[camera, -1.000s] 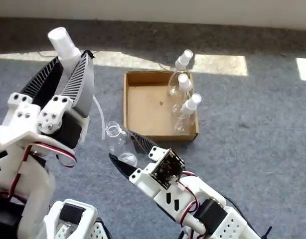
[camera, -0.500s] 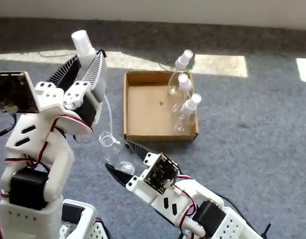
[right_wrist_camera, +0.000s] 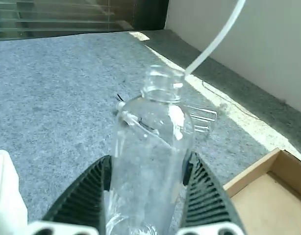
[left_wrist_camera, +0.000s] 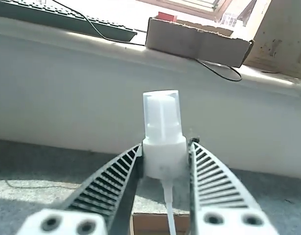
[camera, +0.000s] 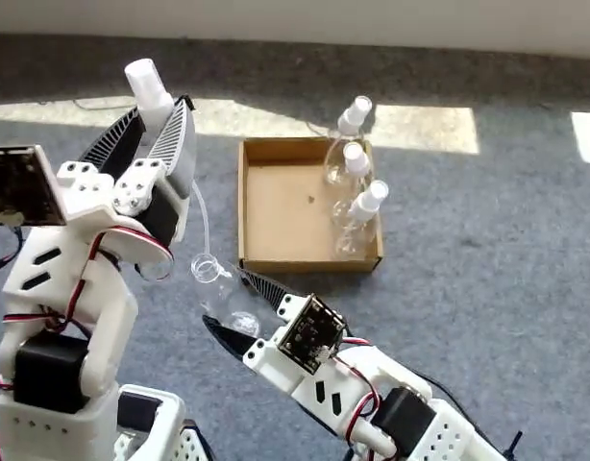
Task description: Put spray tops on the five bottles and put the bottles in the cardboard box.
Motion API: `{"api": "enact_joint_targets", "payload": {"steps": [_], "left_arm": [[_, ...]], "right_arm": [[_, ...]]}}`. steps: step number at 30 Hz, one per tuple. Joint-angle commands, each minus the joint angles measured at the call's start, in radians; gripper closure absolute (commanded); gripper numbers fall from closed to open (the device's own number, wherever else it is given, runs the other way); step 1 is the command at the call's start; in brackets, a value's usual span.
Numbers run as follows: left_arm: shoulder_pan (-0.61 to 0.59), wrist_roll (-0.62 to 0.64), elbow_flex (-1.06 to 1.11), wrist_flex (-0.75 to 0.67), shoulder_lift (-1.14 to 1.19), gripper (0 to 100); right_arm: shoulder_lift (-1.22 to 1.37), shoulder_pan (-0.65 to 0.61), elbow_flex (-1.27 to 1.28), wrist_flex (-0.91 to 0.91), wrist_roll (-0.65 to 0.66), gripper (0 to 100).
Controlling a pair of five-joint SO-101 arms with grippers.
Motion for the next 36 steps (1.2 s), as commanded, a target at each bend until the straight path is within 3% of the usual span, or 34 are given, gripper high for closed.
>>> {"api": "enact_joint_targets", "payload": {"steps": [1, 12, 15, 36], "left_arm": [[-0.012, 0.008, -0.007, 0.000, -0.070, 88], [-0.008, 0.006, 0.153, -0.012, -0.186, 88], [-0.013, 0.005, 0.153, -0.071, -0.186, 88], [-0.010, 0.003, 0.255, -0.255, -0.183, 88]], "right_arm": [[-0.012, -0.007, -0.013, 0.004, -0.006, 99.4], [-0.012, -0.008, -0.012, 0.004, -0.009, 99.4], [-0.012, -0.008, -0.010, 0.004, -0.055, 99.4], [-0.012, -0.008, -0.005, 0.004, -0.055, 99.4]]}}
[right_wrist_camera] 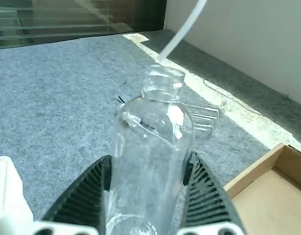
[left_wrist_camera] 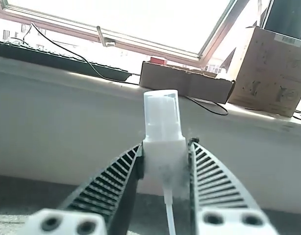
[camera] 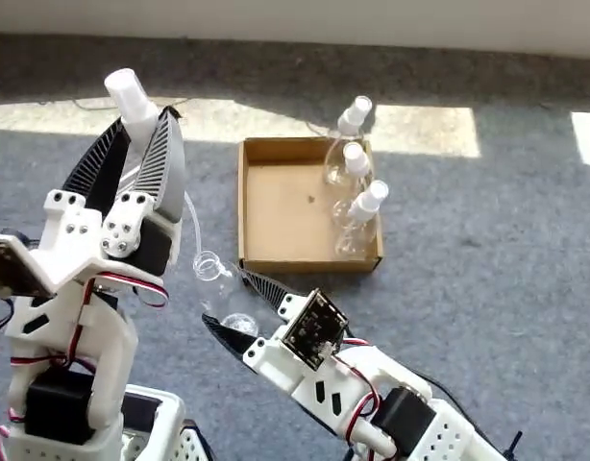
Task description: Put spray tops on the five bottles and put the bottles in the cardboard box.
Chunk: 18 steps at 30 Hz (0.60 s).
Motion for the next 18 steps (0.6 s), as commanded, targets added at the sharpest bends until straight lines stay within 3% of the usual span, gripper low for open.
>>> {"api": "enact_joint_targets", "payload": {"steps": [1, 11, 18], "left_arm": [[-0.005, 0.003, 0.005, -0.032, 0.007, 88], [-0.004, 0.006, 0.031, -0.018, -0.004, 88], [0.028, 0.003, 0.113, 0.081, -0.090, 88]], "right_arm": [[-0.012, -0.008, -0.005, 0.004, -0.009, 99.4], [-0.012, -0.008, -0.005, 0.004, -0.009, 99.4], [-0.010, -0.007, -0.008, 0.004, -0.012, 99.4]]}}
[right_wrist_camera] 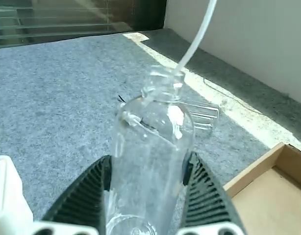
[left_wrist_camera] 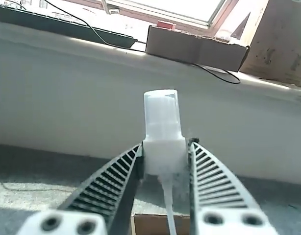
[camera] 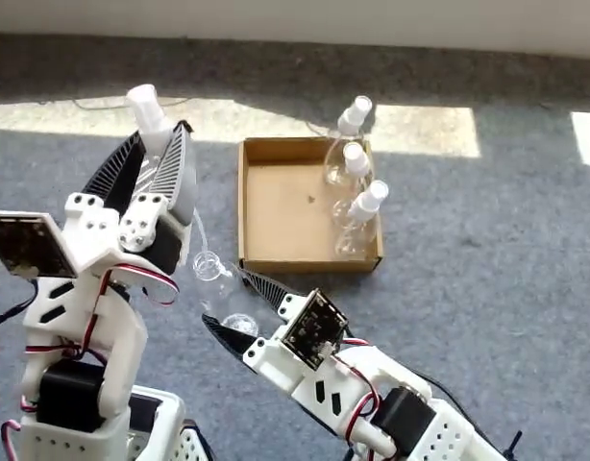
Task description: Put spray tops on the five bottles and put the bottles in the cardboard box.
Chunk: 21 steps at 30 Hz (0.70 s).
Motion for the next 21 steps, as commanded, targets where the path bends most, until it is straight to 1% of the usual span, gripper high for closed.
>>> {"api": "enact_joint_targets", "payload": {"steps": [1, 6, 7, 12, 15, 18, 19, 21], "left_arm": [[0.038, 0.002, 0.028, 0.043, -0.077, 88], [0.084, -0.003, 0.036, 0.201, -0.236, 88], [0.084, -0.020, 0.039, 0.222, -0.259, 88], [0.105, -0.117, 0.124, 0.238, -0.269, 87], [0.186, -0.190, 0.157, 0.241, -0.269, 84], [0.294, -0.242, 0.157, 0.305, -0.271, 78], [0.315, -0.253, 0.154, 0.331, -0.278, 78], [0.318, -0.282, 0.148, 0.356, -0.282, 78]], "right_arm": [[-0.010, -0.007, -0.007, 0.004, -0.012, 99.4], [-0.010, 0.053, -0.013, 0.001, -0.014, 99.4], [-0.010, 0.067, -0.013, 0.001, -0.014, 99.4], [-0.010, 0.076, -0.013, 0.002, -0.014, 99.4], [-0.010, 0.076, -0.013, 0.002, -0.014, 99.4], [-0.010, 0.079, -0.012, 0.002, -0.014, 99.4], [-0.010, 0.079, -0.012, 0.002, -0.014, 99.4], [-0.010, 0.079, -0.013, 0.002, -0.014, 99.4]]}}
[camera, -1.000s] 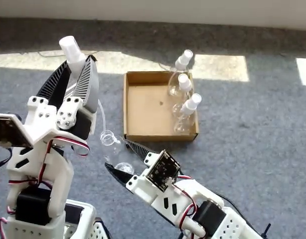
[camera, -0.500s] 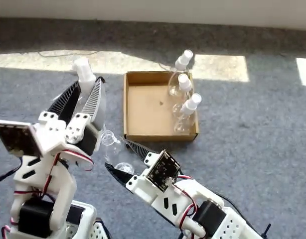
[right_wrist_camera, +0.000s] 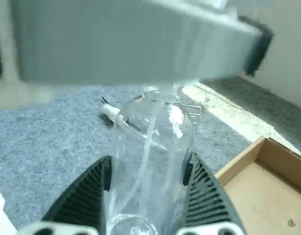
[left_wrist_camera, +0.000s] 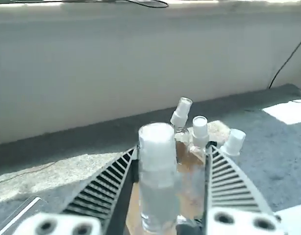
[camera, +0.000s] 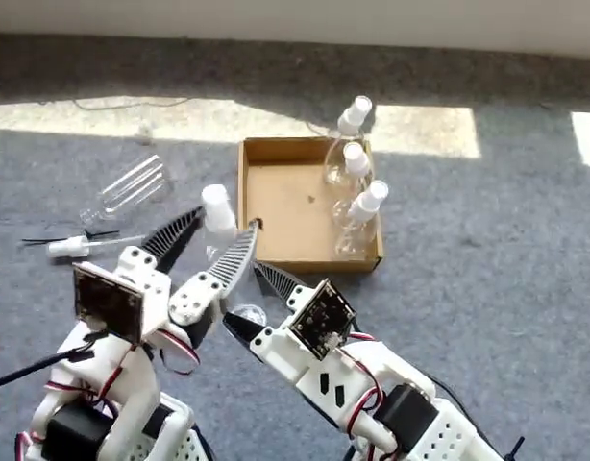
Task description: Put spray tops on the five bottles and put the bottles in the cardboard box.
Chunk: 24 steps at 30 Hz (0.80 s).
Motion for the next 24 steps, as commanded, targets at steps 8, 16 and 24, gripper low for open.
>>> {"api": "enact_joint_targets", "payload": {"steps": [8, 16, 24], "left_arm": [[-0.091, -0.061, -0.274, 0.037, 0.005, 77], [-0.096, -0.061, -0.291, -0.075, 0.189, 78], [-0.154, -0.057, -0.286, -0.121, 0.381, 78]], "right_arm": [[-0.010, 0.015, -0.015, 0.001, -0.011, 99.4], [-0.010, 0.015, -0.012, 0.001, -0.011, 99.4], [-0.019, 0.041, -0.021, 0.012, -0.006, 99.4]]}}
